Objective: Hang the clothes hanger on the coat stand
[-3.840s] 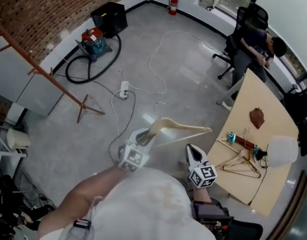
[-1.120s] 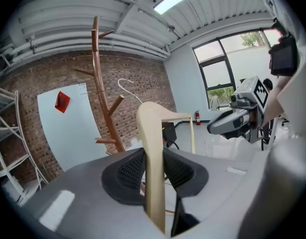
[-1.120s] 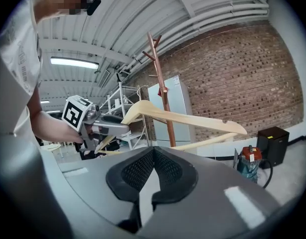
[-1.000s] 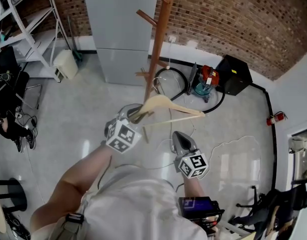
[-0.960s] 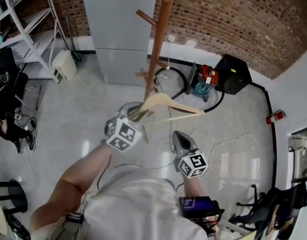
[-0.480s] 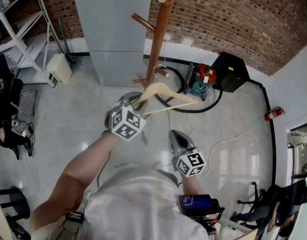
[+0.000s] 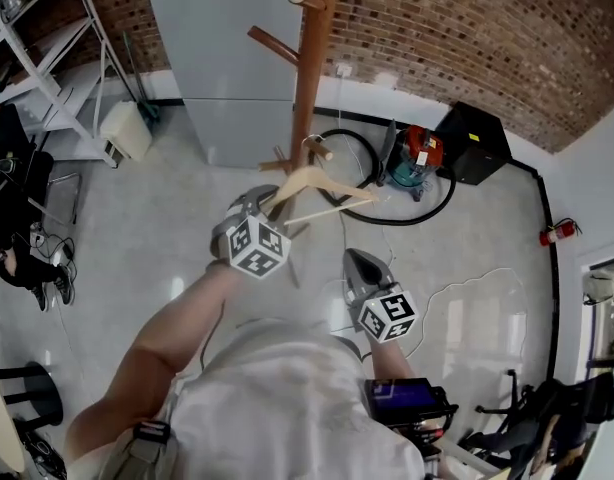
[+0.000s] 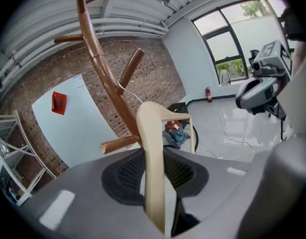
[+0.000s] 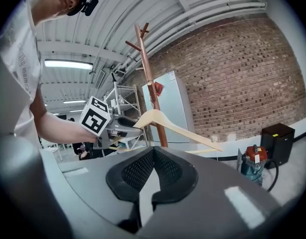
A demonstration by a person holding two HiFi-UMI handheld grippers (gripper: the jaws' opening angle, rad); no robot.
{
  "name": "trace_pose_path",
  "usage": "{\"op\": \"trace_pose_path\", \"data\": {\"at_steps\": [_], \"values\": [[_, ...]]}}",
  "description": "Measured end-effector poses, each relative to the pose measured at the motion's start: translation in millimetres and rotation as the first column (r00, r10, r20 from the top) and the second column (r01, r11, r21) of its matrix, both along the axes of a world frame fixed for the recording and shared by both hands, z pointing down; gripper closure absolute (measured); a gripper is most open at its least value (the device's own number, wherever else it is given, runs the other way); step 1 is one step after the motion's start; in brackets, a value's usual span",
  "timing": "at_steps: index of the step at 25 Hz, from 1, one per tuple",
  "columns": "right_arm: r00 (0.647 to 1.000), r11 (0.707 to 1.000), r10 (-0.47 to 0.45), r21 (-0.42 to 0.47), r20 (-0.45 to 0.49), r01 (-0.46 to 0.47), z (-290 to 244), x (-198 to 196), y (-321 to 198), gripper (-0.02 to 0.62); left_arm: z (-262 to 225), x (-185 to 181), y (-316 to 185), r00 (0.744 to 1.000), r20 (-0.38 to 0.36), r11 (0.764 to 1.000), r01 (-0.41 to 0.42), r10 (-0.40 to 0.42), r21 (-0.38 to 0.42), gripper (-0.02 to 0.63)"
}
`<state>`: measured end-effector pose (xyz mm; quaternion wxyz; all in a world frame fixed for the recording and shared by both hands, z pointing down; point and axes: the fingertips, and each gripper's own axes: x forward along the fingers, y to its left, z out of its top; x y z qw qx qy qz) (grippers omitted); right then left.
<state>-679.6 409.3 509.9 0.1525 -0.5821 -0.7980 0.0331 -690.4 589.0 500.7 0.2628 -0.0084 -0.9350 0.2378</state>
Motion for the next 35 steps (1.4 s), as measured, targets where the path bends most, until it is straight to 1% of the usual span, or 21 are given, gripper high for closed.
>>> {"op": "trace_pose_path", "data": {"at_steps": [3,5,9,13,15,17,19,21,23,26,30,32,35], "values": [[1.000,1.000,-0.015,-0.002,-0.006,0.014,2,-4,4,0.581,8,-1,8,1.000,-0.004,1.000,0.023,-0.023,0.003,0.495],[1.000,1.000,-0.020,-0.002,-0.009,0.020,3,-5,7,0.581,11,-1,12,1.000,-0.001,1.000,0.025,-0.025,-0.005,0.495],[1.000,1.000,-0.021,0.001,-0.009,0.021,1,0,11,0.581,14,0,22,1.000,0.003,0.999,0.017,-0.017,-0.042,0.495],[1.000,1.000,-0.022,-0.007,0.005,0.022,-6,-2,20,0.581,12,-6,38,0.999,0.037,0.996,0.017,-0.014,-0.085,0.494],[1.000,1.000,-0.008,-0.008,0.002,0.008,-4,1,18,0.581,14,-9,38,0.999,0.052,0.996,0.006,-0.002,-0.089,0.494],[1.000,1.000,0.025,0.018,-0.005,-0.024,-2,12,11,0.582,20,-7,35,0.998,0.054,0.997,-0.019,0.023,-0.070,0.495],[0.999,0.999,0.038,0.036,-0.003,-0.038,-1,19,19,0.581,24,-6,49,0.997,0.063,0.997,-0.030,0.034,-0.073,0.497],[1.000,0.999,0.019,0.025,0.009,-0.020,1,20,34,0.581,16,-3,69,0.996,0.090,0.994,-0.001,0.011,-0.107,0.497],[1.000,1.000,0.006,0.025,0.019,-0.007,0,20,29,0.581,8,1,68,0.994,0.109,0.992,0.024,-0.011,-0.125,0.494],[0.999,0.999,0.020,0.036,0.034,-0.021,-6,18,11,0.581,4,1,53,0.992,0.122,0.993,0.028,-0.015,-0.111,0.466],[0.998,0.997,0.063,0.036,0.028,-0.064,-6,24,3,0.581,0,7,50,0.991,0.137,0.996,0.021,-0.009,-0.088,0.463],[0.997,0.996,0.076,0.034,0.020,-0.077,-6,26,-1,0.581,-8,13,51,0.987,0.157,0.997,0.030,-0.018,-0.074,0.459],[0.996,0.996,0.086,0.039,0.014,-0.086,-4,28,-12,0.581,-19,23,44,0.979,0.198,0.998,0.054,-0.049,-0.021,0.456]]}}
